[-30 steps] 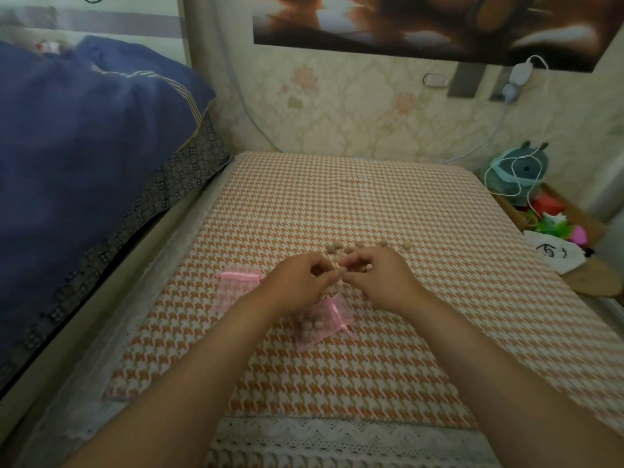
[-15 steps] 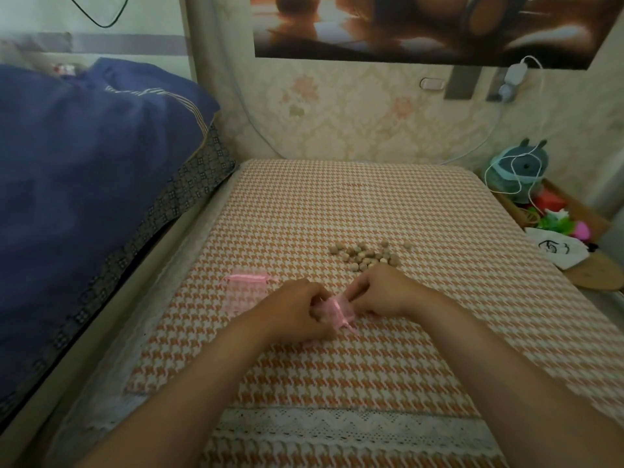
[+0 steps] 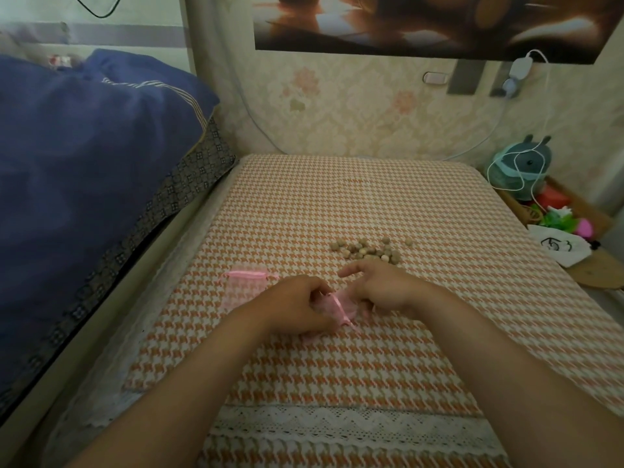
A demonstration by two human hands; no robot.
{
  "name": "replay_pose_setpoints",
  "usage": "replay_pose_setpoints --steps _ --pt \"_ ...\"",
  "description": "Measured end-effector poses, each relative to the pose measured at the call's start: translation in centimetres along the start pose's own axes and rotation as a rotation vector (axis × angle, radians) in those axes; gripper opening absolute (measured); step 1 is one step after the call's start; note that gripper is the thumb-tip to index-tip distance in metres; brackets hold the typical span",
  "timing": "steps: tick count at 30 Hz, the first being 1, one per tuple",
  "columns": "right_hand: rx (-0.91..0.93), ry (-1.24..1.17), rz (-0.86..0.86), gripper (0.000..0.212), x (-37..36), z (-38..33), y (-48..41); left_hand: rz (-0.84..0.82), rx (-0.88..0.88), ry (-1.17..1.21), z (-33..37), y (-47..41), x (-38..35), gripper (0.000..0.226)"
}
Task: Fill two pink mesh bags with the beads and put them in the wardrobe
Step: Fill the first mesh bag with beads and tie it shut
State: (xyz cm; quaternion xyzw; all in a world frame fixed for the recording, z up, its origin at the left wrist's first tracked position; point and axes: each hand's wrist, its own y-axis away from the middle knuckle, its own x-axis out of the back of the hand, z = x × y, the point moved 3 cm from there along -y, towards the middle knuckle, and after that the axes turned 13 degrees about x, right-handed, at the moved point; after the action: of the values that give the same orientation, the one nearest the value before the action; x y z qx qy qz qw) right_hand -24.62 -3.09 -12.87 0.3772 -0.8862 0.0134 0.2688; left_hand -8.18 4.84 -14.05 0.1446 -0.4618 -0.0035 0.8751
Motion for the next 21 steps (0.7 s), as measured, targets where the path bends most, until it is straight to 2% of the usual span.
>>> replay_pose_setpoints --steps 4,8,11,15,19,21 --pt "0.061 0.131 0.17 0.024 1.2 0.9 -0.9 0.015 0.035 0.088 0.1 -0.8 0.3 0.057" --pt "0.138 0.317 0.338 0.01 2.2 1.4 -1.7 0.167 0.061 0.079 0.8 -2.6 0.9 0.041" --pt "0.187 0.377 0.407 0.009 2.7 1.6 -2.6 0.232 0.065 0.068 1.1 -4.0 0.7 0.035" --pt "0.209 0.41 0.411 0.025 3.0 1.8 -4.1 0.314 0.069 0.075 1.5 -6.3 0.5 0.037" --pt "0.259 0.502 0.321 0.04 2.7 1.6 -5.1 0.313 0.102 0.211 1.3 -7.9 0.3 0.032" --pt "0.263 0.565 0.286 0.042 2.4 1.6 -5.5 0.321 0.119 0.203 1.2 -8.4 0.0 0.033"
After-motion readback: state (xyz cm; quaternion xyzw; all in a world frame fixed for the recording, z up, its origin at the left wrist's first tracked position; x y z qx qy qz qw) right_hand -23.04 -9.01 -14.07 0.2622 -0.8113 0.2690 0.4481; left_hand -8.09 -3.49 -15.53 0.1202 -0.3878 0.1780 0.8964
